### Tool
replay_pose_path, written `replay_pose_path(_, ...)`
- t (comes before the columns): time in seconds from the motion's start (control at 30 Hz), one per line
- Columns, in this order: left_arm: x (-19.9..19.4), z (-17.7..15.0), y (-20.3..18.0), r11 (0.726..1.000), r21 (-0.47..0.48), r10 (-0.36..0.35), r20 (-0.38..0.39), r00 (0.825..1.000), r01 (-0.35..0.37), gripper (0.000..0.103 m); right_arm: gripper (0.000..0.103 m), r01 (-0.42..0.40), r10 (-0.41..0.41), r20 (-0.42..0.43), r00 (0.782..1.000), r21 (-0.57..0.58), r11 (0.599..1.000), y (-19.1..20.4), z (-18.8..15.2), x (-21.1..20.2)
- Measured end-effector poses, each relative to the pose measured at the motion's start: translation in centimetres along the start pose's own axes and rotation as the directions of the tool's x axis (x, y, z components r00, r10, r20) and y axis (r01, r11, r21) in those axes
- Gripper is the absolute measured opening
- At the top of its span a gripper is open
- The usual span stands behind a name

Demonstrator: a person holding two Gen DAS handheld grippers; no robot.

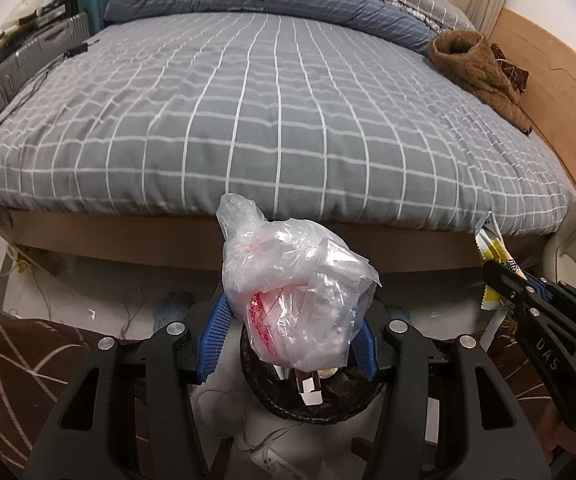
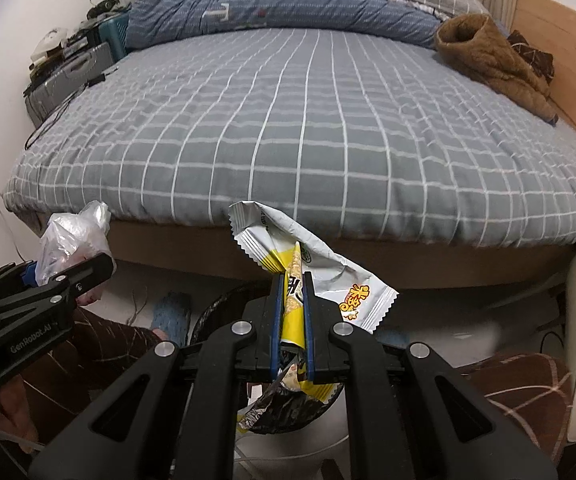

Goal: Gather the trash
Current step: 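Lift the yellow wrapper and plastic bag and carry both to the bin, then open the right gripper over the bin to drop the yellow wrapper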

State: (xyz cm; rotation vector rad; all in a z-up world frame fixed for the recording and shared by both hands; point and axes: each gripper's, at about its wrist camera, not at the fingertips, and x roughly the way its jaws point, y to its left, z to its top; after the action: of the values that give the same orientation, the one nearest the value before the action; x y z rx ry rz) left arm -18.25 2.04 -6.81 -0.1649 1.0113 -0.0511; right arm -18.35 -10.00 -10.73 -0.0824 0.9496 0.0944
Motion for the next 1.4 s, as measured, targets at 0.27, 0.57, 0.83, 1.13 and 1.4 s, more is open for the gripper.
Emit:
replay_pose_path(0.27, 3.6, -1.0, 1.3, 1.000, -0.013, -0.003, -0.049, 0.999, 0.002, 0.052, 0.008, -0.017, 0.016, -0.086, 0.996, -0.015, 1.000, 0.9, -1.8, 4.0)
replay_pose_path(0.57, 6.9, -1.9, 2.5, 1.000, -0.025, 0.009, -0.100, 0.995, -0.012, 0.052, 0.011, -0.036, 0.030, -0.188, 0.982, -0.034, 0.999, 2.2, -3.3, 8.7)
replay_pose_path(0.83, 8.4, -2.6, 3.6, 0.999, -0.033, 0.039, -0.132, 0.991, -0.044, 0.052, 0.024, -0.047, 0.034, -0.221, 0.975, -0.054, 0.997, 3.3, -3.8, 10.4)
replay_pose_path(1.13, 8.9, -3.1, 4.1, 0.998, -0.037, 0.053, -0.141, 0.989, -0.058, 0.052, 0.061, -0.029, 0.012, -0.221, 0.975, -0.074, 0.997, 4.0, -4.5, 11.2)
replay_pose_path(1.4, 9.6, -3.0, 1.9, 0.999, -0.015, 0.033, -0.150, 0.988, -0.036, 0.052, 0.086, 0.034, -0.039, -0.180, 0.983, -0.031, 0.999, 0.4, -4.5, 10.3)
